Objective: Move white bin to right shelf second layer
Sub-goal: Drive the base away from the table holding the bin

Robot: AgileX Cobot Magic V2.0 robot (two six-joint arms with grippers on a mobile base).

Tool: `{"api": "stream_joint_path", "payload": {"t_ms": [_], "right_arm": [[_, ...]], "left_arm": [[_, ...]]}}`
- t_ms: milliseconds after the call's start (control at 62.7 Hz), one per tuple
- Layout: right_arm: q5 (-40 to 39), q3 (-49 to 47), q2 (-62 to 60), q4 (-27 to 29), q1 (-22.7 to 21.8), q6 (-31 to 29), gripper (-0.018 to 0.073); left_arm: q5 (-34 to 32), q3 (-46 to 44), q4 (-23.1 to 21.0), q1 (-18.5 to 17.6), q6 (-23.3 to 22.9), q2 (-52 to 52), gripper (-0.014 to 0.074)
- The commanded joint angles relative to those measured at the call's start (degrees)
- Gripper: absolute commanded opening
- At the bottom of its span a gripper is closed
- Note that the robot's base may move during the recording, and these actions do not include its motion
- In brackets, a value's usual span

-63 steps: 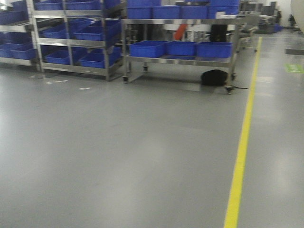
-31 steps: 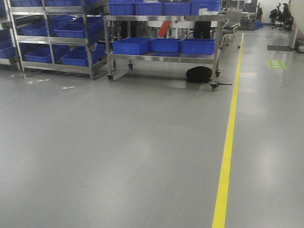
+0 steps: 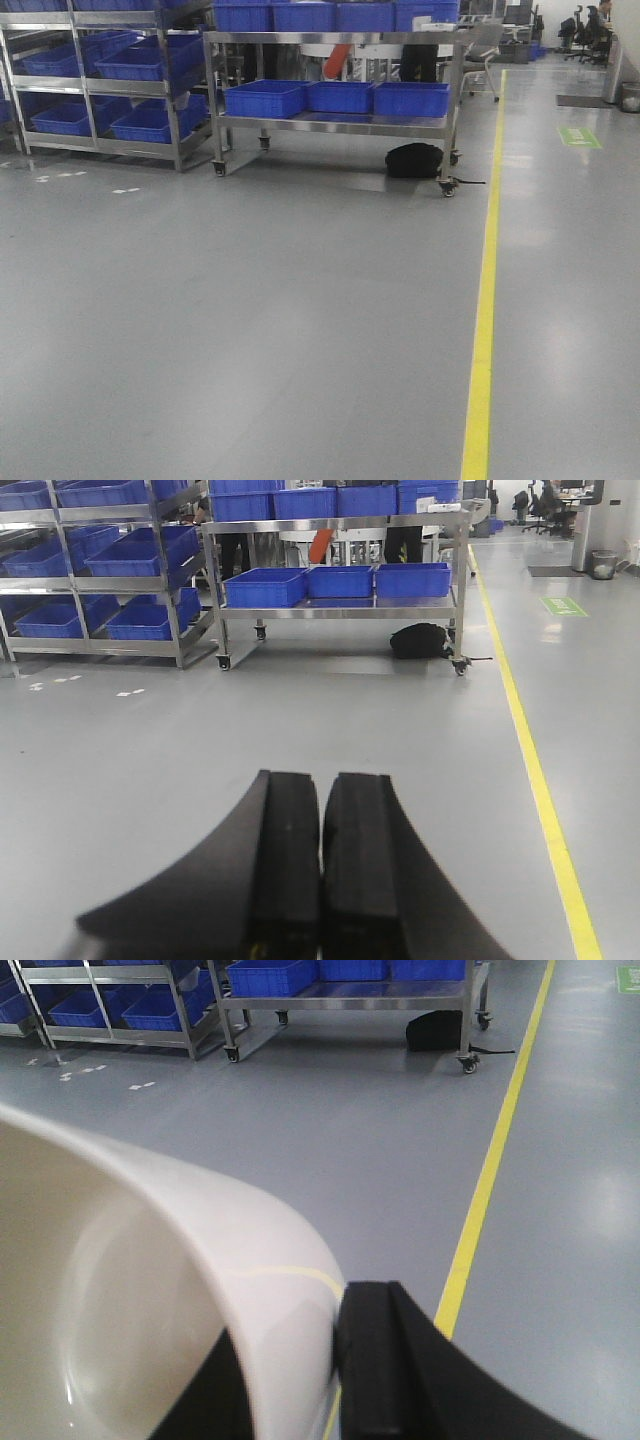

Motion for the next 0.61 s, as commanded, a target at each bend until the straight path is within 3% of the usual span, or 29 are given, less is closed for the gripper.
{"api": "stream_joint_path", "payload": {"t_ms": [0, 590], "right_arm": [[-5.9, -1.7, 0.3, 0.1, -0.5, -0.1, 0.0057], [-5.9, -1.7, 0.3, 0.1, -0.5, -0.1, 0.0057]], "left_arm": [[-4.9, 2.1, -0.3, -0.2, -0.2, -0.8, 0.0085], [-4.9, 2.1, -0.3, -0.2, -0.2, -0.8, 0.0085]]}}
